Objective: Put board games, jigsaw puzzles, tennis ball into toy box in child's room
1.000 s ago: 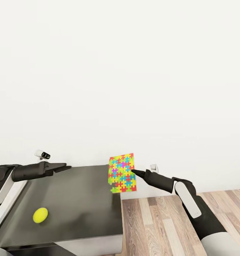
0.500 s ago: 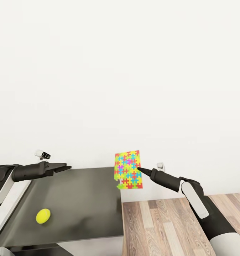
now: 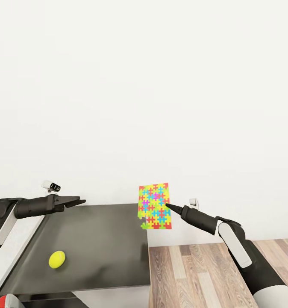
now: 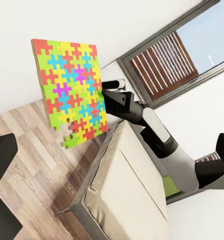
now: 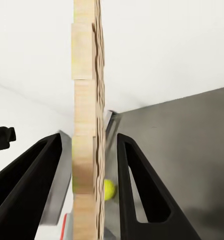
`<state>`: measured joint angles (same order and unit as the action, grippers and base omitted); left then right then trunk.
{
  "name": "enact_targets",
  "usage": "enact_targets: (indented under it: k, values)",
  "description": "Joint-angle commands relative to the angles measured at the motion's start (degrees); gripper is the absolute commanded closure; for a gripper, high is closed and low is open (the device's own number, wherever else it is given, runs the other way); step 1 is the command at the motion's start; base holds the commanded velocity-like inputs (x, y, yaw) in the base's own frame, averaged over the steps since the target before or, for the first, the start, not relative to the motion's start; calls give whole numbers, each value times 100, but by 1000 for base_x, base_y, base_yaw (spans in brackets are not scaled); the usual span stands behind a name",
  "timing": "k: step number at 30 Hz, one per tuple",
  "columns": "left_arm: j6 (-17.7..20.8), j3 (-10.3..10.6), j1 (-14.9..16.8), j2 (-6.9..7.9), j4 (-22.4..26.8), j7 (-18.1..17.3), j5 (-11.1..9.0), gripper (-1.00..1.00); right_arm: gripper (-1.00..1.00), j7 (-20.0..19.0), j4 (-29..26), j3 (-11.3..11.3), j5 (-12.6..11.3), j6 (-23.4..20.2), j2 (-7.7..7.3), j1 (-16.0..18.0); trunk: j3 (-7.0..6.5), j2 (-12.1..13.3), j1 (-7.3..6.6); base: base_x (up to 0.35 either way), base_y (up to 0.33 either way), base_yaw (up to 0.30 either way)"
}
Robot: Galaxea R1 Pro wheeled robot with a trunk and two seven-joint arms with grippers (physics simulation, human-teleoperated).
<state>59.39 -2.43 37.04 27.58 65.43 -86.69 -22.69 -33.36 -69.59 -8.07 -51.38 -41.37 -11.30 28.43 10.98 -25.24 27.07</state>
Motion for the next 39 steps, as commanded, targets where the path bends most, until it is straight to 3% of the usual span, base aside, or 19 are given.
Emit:
enact_targets:
  k: [1, 6, 22, 27, 39]
  values:
    - [61, 4, 5, 2, 2, -16, -2, -100, 100, 5, -3, -7, -23, -23, -4, 5, -17, 32, -19, 0, 0, 70]
    - [61, 1, 5, 2, 4, -19, -1, -100, 100, -66, -118, -1, -21, 2, -10, -25, -154, 232, -129, 0, 0, 70]
    - [61, 3, 5, -5, 255, -23, -14, -100, 100, -627, -187, -2, -21, 324, -185, -46, -303, 232, -129, 0, 0, 70]
    - [61, 5, 5, -7, 291, -23, -14, -100, 100, -728, -202, 11, -21, 342, -326, -259, -350, 232, -129, 0, 0, 71]
    - [61, 117, 5, 1, 305, -28, -8, -100, 100, -1065, -195, 16, -21, 691, -364, -303, -463, 232, -129, 0, 0, 83]
